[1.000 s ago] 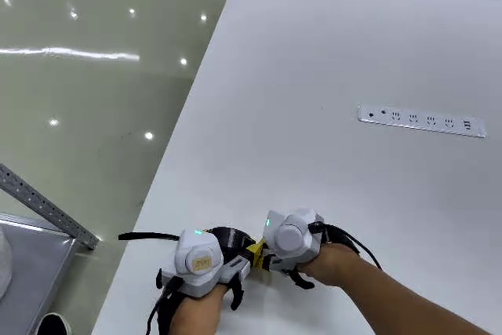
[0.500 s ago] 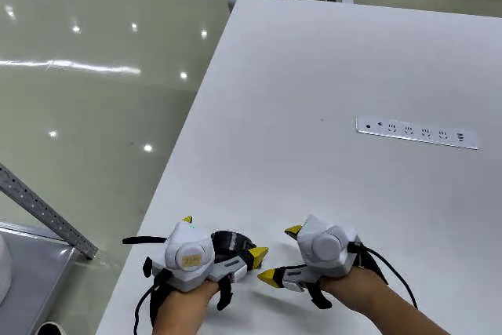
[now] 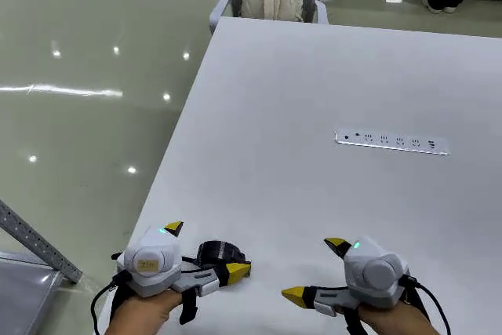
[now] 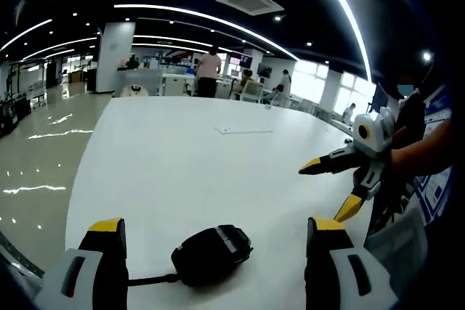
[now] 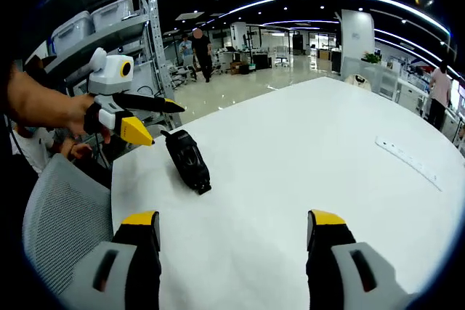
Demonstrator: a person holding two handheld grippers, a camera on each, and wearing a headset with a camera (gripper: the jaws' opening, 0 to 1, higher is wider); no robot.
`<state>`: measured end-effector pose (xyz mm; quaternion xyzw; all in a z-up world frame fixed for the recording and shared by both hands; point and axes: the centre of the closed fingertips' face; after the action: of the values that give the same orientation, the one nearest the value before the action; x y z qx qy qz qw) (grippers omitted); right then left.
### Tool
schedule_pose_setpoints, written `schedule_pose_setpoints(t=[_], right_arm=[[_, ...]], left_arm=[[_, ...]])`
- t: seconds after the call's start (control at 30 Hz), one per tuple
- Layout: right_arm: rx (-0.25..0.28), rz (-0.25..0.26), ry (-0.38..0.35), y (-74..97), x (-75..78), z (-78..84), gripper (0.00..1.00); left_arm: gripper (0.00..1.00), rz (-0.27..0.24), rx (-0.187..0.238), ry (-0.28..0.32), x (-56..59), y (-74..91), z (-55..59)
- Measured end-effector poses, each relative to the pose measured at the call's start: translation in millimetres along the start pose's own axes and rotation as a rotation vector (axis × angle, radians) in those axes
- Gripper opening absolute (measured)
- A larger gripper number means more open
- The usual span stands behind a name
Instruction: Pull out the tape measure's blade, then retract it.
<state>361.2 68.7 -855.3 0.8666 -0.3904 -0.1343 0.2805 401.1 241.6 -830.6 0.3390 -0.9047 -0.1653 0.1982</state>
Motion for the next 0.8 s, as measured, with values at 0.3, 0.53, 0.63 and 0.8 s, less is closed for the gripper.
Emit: schedule_pose_setpoints(t=[0.3,0.53,0.63,0.8], right_arm=[[0.040,0.090,-0.061,41.7,20.4,18.6,0.90],[0.049,0.148,-0.099,75.9,32.2,29.6,0.93],[0.048,0.156,-0.096,89.0,34.0,35.2,0.94],[0.045,0.193,-0.101,112.0,44.4,46.2,0.95]], left_arm=[[1.00,0.019,-0.053,-0.049,-2.2,16.8,9.9],[1.00,0.086,-0.071,-0.028,11.2,37.1,22.9],[1.00,0.078,-0.068,-0.034,7.6,48.4,26.1],[1.00,0.057,-0.059,0.003,-2.9,67.6,33.0]])
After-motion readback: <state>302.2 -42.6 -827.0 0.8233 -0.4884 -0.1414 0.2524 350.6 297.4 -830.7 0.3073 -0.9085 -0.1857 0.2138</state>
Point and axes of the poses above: the centre of the closed fingertips' face, and the gripper's own axes: y roughly backward along the fingers, x roughly to its right, z roughly out of its underside, and after that the axes turned 8 degrees about z, right-handed
